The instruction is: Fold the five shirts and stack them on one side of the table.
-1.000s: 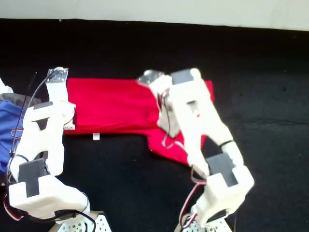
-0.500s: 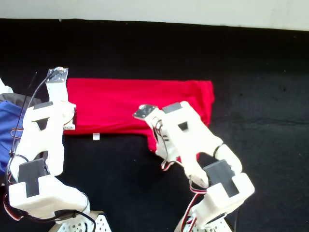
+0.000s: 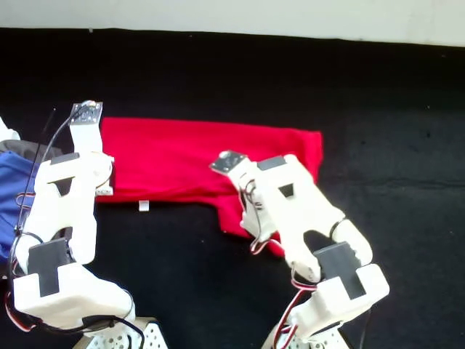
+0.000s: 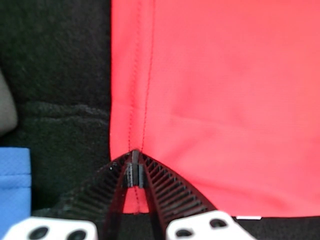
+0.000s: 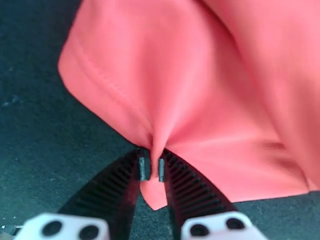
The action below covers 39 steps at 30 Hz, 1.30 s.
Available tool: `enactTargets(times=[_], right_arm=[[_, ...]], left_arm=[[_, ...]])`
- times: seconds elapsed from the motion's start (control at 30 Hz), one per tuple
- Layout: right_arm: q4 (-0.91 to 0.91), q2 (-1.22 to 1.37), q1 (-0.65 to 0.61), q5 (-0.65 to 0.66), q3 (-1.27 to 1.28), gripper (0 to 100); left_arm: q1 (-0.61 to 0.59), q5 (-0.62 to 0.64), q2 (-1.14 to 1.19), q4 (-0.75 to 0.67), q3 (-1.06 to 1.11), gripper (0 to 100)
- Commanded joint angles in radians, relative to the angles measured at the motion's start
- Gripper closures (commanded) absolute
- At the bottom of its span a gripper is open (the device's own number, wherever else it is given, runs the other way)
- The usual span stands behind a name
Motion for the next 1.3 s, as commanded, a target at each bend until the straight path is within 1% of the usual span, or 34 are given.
enactTargets(times=[0.0, 0.03, 0.13, 0.3, 0.43, 0.53, 0.8, 0.83, 0.9, 0.97, 1.0, 1.03, 1.2, 1.27], right_arm=[[-0.002, -0.022, 0.044, 0.009, -0.005, 97.7], [-0.002, -0.024, 0.051, 0.009, -0.007, 99.1], [0.022, -0.024, 0.076, 0.009, -0.071, 99.3], [0.127, -0.016, 0.13, 0.009, -0.323, 99.3], [0.133, -0.004, 0.159, 0.011, -0.495, 99.3], [0.133, 0.084, 0.154, 0.011, -0.598, 99.3], [0.154, 0.42, 0.157, 0.009, -0.932, 98.8], [0.174, 0.458, 0.156, 0.005, -0.977, 97.4], [0.223, 0.518, 0.156, 0.002, -1.064, 89.9], [0.263, 0.567, 0.16, -0.041, -1.144, 80.3], [0.274, 0.588, 0.17, -0.063, -1.184, 77.0], [0.28, 0.61, 0.177, -0.084, -1.224, 75.9], [0.285, 0.668, 0.231, -0.206, -1.377, 79.4], [0.321, 0.668, 0.246, -0.245, -1.431, 79.6]], left_arm=[[-0.012, 0.008, 0.002, -0.025, 0.002, 99], [-0.012, 0.008, 0.002, -0.025, 0.002, 99], [-0.012, 0.008, 0.002, -0.025, 0.002, 99], [-0.012, 0.008, 0.002, -0.025, 0.002, 99], [-0.012, 0.008, 0.002, -0.025, 0.002, 99], [-0.012, 0.008, 0.002, -0.025, 0.002, 99], [-0.012, 0.008, 0.002, -0.025, 0.002, 99], [-0.012, 0.008, 0.002, -0.025, 0.002, 99], [-0.012, 0.008, 0.002, -0.025, 0.002, 99], [-0.012, 0.008, 0.002, -0.025, 0.002, 99], [-0.012, 0.008, 0.002, -0.025, 0.002, 99], [-0.012, 0.008, 0.002, -0.025, 0.002, 99], [-0.012, 0.008, 0.002, -0.025, 0.002, 99], [-0.012, 0.008, 0.002, -0.025, 0.002, 99]])
